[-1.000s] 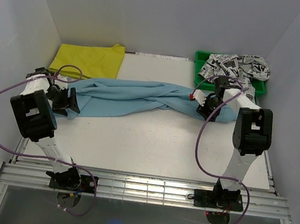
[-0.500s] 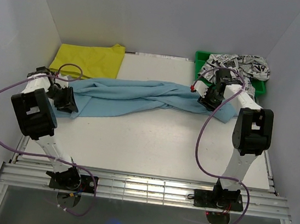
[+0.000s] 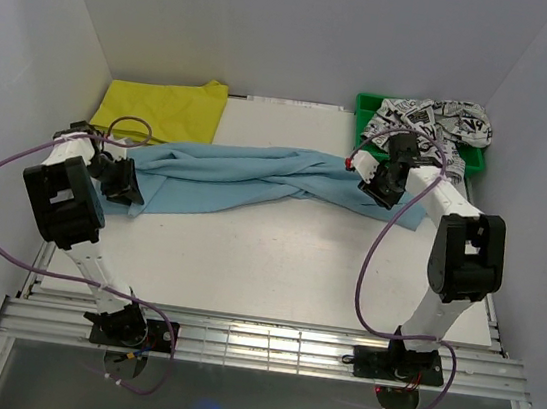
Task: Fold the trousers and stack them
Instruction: Flatten the trousers out
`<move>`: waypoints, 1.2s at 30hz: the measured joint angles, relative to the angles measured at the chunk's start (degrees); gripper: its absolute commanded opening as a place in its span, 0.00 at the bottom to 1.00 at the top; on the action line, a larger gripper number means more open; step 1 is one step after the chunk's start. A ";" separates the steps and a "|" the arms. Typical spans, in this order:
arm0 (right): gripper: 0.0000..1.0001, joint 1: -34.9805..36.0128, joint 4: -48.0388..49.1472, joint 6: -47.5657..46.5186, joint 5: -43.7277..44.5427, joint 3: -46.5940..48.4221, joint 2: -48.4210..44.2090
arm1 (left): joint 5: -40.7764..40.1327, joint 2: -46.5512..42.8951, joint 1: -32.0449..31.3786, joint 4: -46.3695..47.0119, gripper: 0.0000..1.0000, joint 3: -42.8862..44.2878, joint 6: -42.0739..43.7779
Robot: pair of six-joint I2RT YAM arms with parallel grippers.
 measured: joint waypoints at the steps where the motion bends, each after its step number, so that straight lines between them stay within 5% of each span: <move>1: 0.36 0.37 0.79 0.39 0.52 -1.18 -0.26 | 0.00 0.22 -0.02 -0.02 0.43 0.11 -0.02; 8: 0.57 0.55 4.04 0.50 3.26 -2.47 3.02 | -0.22 1.46 -0.09 -0.13 0.53 0.39 -0.11; 22: 0.49 0.04 4.55 -0.79 1.90 -7.85 0.39 | -0.26 1.46 -0.09 -0.13 0.56 0.35 -0.15; 27: 0.35 0.04 6.97 -0.76 2.67 -7.85 2.25 | -0.22 1.53 -0.09 -0.04 0.36 0.35 -0.59; 31: 0.09 0.04 7.63 -0.96 3.13 -7.69 3.04 | -0.26 1.57 -0.09 -0.15 0.22 0.44 -0.37; 36: 0.08 0.04 7.91 -1.09 3.30 -7.04 1.92 | -0.44 1.57 -0.09 -1.03 0.00 2.27 0.31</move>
